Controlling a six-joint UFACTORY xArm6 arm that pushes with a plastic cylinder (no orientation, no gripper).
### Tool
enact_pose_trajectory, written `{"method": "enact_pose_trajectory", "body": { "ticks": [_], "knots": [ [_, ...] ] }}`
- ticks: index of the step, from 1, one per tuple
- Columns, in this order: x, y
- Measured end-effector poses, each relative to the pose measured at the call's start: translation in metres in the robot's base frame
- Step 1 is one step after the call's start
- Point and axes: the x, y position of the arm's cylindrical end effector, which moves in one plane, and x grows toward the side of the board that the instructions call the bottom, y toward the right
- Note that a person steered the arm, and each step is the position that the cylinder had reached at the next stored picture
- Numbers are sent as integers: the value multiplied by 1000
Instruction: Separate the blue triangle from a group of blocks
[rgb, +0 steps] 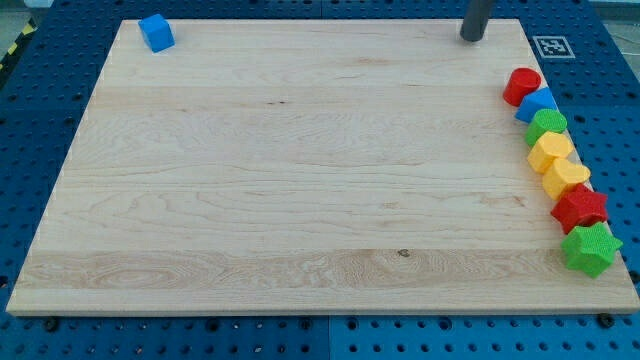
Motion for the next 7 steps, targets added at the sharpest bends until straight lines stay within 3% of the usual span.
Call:
{"method": "enact_pose_trajectory", "body": {
  "ticks": [2, 4, 6, 7],
  "knots": [
    [69, 30],
    [78, 96],
    [141, 106],
    [149, 104]
  ]
}}
